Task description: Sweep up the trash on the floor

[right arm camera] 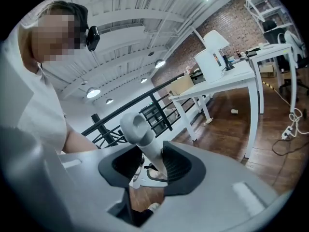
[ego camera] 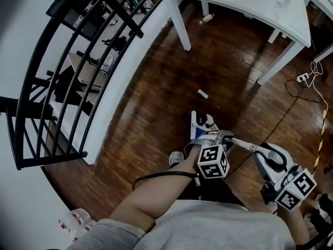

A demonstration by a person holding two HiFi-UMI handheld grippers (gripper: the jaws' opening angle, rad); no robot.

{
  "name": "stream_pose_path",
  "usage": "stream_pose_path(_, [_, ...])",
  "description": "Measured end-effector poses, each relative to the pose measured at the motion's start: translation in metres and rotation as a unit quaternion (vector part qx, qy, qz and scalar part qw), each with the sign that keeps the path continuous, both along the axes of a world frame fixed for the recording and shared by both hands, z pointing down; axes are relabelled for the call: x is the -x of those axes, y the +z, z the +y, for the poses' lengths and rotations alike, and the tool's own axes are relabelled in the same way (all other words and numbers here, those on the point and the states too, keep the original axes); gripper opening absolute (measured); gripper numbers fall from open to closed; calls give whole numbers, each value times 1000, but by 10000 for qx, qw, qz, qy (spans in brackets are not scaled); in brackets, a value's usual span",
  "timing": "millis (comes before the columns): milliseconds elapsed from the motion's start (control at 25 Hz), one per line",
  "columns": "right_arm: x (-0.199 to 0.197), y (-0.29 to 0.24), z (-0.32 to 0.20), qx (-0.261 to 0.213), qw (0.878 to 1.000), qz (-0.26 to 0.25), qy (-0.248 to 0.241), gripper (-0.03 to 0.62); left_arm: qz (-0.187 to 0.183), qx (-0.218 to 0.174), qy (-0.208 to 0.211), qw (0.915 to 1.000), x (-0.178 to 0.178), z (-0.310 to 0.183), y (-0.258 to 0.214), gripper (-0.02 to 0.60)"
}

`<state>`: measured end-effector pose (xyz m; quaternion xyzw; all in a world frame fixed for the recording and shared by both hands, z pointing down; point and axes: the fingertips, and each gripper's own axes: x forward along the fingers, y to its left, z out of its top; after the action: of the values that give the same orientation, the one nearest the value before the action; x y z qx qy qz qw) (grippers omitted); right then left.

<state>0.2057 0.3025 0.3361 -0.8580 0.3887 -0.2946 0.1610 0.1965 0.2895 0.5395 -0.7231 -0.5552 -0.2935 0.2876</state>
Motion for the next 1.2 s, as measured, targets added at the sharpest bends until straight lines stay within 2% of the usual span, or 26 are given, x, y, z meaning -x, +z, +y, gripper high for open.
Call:
stream_pose_path(200, [-6, -9, -24, -63, 9997, 163, 144, 140, 57, -56, 267, 9996, -9, -20, -7, 84])
stream_pose_path(400, [-26, -17, -62, 56, 9987, 341, 380, 143, 178, 69, 542, 9983, -34, -49, -14, 84])
stream_pose_path(560, [-49, -18, -102, 113, 9956, 447, 811, 144, 265, 89, 963, 9950, -61, -86, -14, 84])
stream_pose_path(680, [-70, -12, -127, 105, 9916, 462, 1206, 144, 334, 21, 1383, 9898, -83, -111, -8, 84])
stream_pose_path(920, [-106, 19, -155, 128, 9810, 377, 1899, 138, 515, -331, 2198, 9736, -130, -147, 19, 84])
stream_pose_path(1200, [-122, 42, -150, 281, 9707, 266, 2371, 138, 547, -357, 2756, 9591, -153, -139, 38, 84])
